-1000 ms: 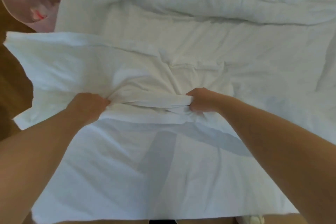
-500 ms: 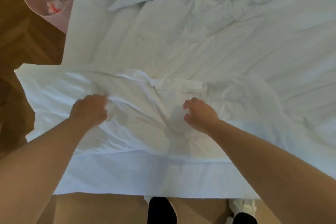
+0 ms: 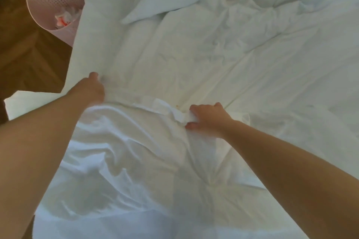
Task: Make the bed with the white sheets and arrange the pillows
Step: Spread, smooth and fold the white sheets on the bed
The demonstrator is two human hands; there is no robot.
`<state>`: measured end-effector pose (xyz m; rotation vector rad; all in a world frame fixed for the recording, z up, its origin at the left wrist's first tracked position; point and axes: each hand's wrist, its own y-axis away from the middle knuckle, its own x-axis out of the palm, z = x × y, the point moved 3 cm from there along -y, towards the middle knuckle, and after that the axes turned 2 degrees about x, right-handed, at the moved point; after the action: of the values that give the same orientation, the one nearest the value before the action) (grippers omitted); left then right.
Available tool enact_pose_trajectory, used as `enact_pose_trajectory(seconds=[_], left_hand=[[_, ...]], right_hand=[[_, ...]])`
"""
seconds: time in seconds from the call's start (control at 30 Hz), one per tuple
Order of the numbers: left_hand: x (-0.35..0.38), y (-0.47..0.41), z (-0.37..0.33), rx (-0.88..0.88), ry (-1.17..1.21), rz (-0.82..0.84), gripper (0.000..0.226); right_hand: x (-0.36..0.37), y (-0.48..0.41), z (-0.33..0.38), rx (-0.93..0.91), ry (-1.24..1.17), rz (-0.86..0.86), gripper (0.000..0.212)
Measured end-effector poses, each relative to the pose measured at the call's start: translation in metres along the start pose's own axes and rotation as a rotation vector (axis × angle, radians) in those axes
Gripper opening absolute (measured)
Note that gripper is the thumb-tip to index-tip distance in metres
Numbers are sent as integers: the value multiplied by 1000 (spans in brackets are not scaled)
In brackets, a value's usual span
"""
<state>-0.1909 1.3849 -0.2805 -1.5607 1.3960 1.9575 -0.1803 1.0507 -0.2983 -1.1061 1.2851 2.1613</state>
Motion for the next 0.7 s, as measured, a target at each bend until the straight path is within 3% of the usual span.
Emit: enact_pose_trajectory(seconds=[0.17,0.23,0.37,0.47,0.5,0.6,0.7], left_hand=[[18,-40,10,-147,270,56,88],[23,-44,-2,-107,338,45,89],[1,-50,10,-9,252,-50,67],[-39,-73,82,-96,199,-112,91],[-47,-78,100,-124,179,-137,97],[-40,-72,102,-189,90,-198,58],[-11,-58,81,-146,148,-113,63]], right_hand=[[11,-13,-7,-48,-65,-177,25],[17,-17,-3,-32,-43,-208,25],[10,-19,11,47,-140,-258,25],[-15,-34,39,-68,-254,-396,35],[-20,-41,44,-65,-253,-387,34],[-17,-58,43,63,-145,-245,23],[2,-61,27,171,-50,-127,31]])
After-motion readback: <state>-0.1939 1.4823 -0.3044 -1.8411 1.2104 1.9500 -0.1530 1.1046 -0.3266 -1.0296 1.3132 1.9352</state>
